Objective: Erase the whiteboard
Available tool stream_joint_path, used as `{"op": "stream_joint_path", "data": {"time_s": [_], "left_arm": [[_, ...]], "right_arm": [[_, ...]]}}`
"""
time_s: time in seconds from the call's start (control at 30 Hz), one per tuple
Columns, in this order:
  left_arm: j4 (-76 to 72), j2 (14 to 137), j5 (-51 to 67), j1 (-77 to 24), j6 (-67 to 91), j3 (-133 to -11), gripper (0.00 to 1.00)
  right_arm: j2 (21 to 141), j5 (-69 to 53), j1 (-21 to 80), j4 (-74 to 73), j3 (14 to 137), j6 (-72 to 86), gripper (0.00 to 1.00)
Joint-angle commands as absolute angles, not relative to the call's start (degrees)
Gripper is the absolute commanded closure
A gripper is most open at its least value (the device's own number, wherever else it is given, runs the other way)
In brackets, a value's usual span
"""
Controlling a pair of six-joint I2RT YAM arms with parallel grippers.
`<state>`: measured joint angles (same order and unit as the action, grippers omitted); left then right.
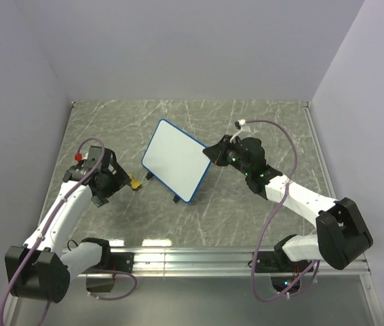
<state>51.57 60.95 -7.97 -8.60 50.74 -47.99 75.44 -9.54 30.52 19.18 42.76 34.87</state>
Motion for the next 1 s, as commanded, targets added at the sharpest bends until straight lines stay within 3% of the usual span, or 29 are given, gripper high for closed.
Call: {"op": "stream_joint_path", "data": {"time_s": [0.0, 0.27, 0.67, 0.97], "left_arm": [[52.6, 59.2, -8.8, -8.7, 51.3, -48.0, 0.01], [53.0, 58.4, -9.0, -8.8, 51.5, -47.9, 0.01], [52.8, 57.3, -9.7, -8.9, 51.9, -47.9, 0.01], [53.4, 56.3, -10.4, -9.8, 52.3, -48.2, 0.01]], "right_arm": [[75.2, -1.6, 29.0, 21.8, 38.5, 26.8, 1.00], [73.4, 3.1, 29.1, 28.6, 31.8, 20.8, 1.00], [71.8, 7.0, 29.1, 19.2, 40.9, 8.7, 1.00], [72.0, 8.9, 29.1, 20.5, 37.0, 9.2, 1.00]]}}
